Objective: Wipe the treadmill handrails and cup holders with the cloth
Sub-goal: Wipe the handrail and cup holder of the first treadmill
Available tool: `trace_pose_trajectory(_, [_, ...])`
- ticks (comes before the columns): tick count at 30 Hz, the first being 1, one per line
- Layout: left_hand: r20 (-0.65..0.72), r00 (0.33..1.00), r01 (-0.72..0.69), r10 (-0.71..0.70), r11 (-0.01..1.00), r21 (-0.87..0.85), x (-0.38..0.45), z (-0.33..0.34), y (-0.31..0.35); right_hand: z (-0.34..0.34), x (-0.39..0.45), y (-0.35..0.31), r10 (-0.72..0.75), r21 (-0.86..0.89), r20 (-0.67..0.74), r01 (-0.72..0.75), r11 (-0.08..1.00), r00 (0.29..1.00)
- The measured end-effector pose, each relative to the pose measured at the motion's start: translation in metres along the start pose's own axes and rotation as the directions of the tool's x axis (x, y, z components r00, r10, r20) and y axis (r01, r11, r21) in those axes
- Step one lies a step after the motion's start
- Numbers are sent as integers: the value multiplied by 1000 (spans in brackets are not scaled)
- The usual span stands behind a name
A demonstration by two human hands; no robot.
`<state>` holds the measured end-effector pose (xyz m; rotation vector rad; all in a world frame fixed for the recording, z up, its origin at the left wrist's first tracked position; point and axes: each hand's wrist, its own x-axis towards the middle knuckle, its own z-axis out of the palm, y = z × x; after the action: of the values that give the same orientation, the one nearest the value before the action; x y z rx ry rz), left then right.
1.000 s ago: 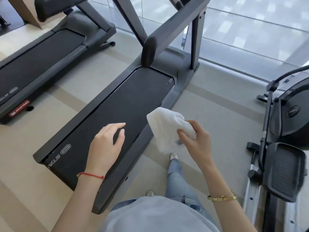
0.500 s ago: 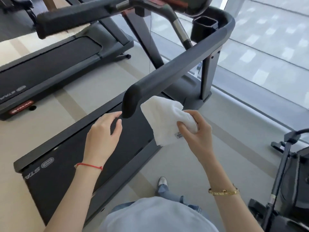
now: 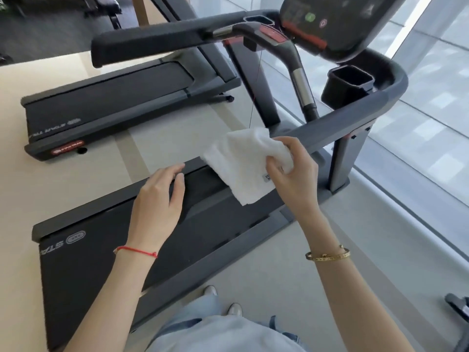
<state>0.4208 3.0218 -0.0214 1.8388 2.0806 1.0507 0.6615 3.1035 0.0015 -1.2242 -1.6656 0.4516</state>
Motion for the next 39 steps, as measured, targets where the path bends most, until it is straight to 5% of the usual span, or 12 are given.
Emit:
trace_pose_trajectory(3, [23,1000,20,-20,1000,8,6,8,2,12,13,13,-82,-298,32,87,951,996])
trace_pose_trajectory(6, [52,998,37,-37,999,7,9,14,1,17,22,15,-289,-599,141,314,736,947])
trace_pose_trajectory(9, [50,997,56,-55,998,-27,8,16,0,23,26,12,-387,-423,429,560,712,817])
trace_pose_trajectory(12, [61,995,86,-82,994,-65,7,19,-3,37,19,7,-310,-363,586,584,726,749])
trace_pose_trajectory(16, [59,993,106,-102,991,-85,4,19,-1,39,27,18,-322,-396,509,549,736,799])
trace_pose_trajectory(22, [-4,988,155,-155,986,-64,1,24,3,30,53,34,-183,-510,274,304,804,944])
trace_pose_trajectory(30, [-70,935,325,-347,919,-222,-5,40,12,46,24,24,-442,-272,504,622,734,742])
trace_pose_trajectory(36, [-137,905,357,-403,894,-269,-7,43,22,25,62,46,-306,-442,356,448,777,883])
trace_pose_trajectory(39, [-206,862,386,-464,862,-328,-9,46,28,41,43,28,-334,-422,462,535,732,822])
